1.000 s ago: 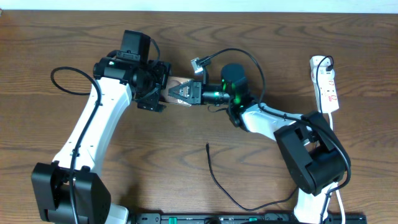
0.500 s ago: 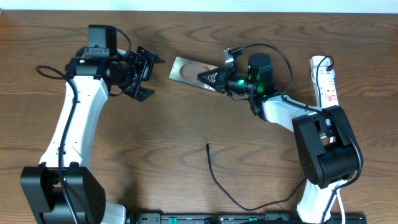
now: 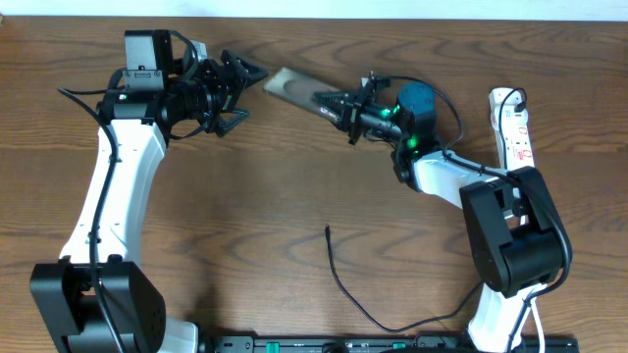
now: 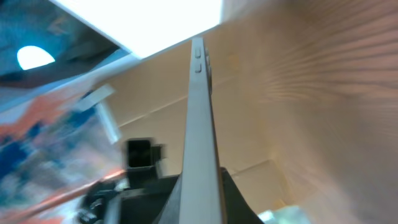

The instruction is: Plug charger to phone and switch on socket

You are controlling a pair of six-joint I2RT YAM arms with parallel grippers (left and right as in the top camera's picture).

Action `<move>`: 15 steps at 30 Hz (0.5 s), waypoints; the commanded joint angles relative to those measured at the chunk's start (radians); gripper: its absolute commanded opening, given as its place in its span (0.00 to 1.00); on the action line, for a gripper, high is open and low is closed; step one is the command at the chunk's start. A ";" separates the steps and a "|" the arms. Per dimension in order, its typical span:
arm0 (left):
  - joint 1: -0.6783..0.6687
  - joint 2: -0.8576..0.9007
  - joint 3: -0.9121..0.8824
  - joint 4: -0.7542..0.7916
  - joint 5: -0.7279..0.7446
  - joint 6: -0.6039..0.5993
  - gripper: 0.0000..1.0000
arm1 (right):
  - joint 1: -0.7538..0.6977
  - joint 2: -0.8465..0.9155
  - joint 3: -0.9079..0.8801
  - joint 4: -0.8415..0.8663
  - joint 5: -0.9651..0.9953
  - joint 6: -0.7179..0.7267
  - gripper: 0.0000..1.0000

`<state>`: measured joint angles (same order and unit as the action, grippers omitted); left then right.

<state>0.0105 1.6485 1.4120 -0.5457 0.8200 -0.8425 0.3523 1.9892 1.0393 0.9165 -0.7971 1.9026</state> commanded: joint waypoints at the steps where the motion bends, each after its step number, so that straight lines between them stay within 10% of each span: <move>1: 0.002 -0.002 -0.011 0.012 -0.027 -0.058 0.90 | 0.031 -0.008 0.013 0.101 0.082 0.149 0.02; 15: 0.002 -0.002 -0.090 0.248 -0.100 -0.199 0.90 | 0.193 -0.008 0.013 0.219 0.349 0.149 0.01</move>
<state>0.0105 1.6485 1.3293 -0.3233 0.7464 -1.0138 0.5186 1.9892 1.0389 1.1088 -0.5564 2.0388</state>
